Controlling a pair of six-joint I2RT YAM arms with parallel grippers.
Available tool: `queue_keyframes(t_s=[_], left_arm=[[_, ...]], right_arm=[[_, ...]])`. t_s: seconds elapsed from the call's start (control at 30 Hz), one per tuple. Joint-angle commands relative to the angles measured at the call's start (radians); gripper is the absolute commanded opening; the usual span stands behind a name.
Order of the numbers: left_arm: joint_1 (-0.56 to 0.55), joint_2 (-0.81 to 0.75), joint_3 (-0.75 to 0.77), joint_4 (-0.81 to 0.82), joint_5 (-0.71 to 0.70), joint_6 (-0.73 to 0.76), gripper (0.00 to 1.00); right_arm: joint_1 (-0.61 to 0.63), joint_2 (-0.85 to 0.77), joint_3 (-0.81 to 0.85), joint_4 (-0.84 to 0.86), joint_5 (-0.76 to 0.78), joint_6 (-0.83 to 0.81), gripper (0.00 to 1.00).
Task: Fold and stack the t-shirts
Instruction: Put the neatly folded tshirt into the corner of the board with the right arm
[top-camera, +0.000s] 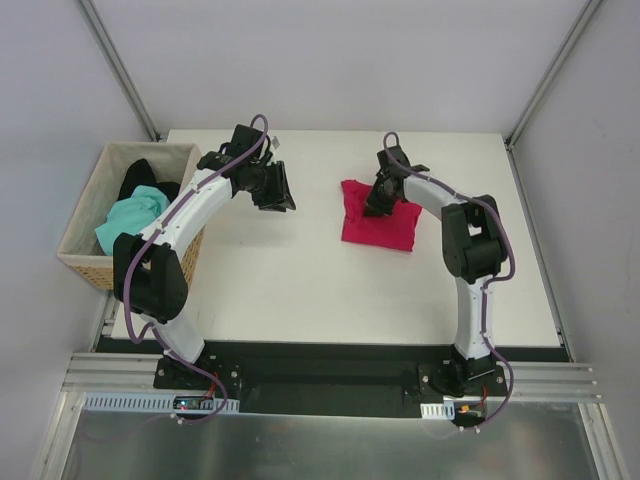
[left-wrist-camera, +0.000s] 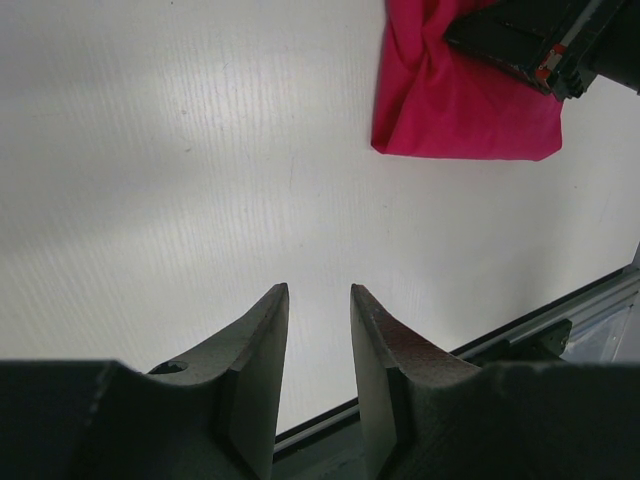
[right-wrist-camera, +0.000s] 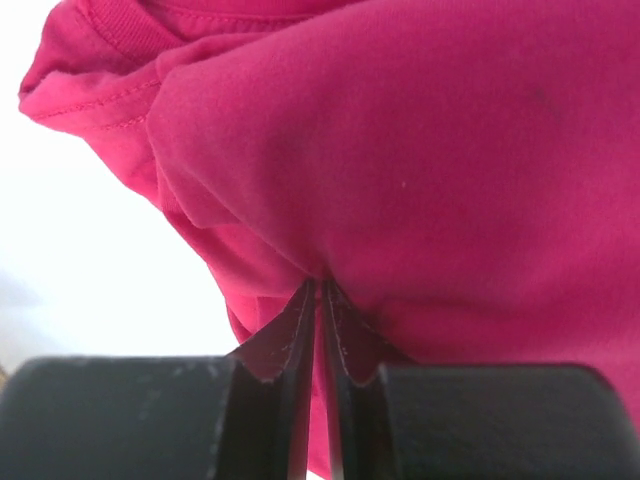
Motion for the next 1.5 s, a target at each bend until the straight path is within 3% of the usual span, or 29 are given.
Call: queue_keyframes(t_s=[0.0,0.87,1.47], left_arm=[[0.012,-0.004,0.034,-0.017,0.023,0.005,0.31],[0.012,-0.024,0.010,-0.017,0.049,0.017,0.31],[0.012,-0.052,-0.022,-0.019,0.040,0.015,0.31]], right_arm=[[-0.018,-0.089,-0.049,-0.086,0.169,0.034,0.09],[-0.069,-0.191,-0.183,-0.224,0.390,0.148,0.06],[-0.175,-0.178,-0.184,-0.292,0.456,0.093,0.04]])
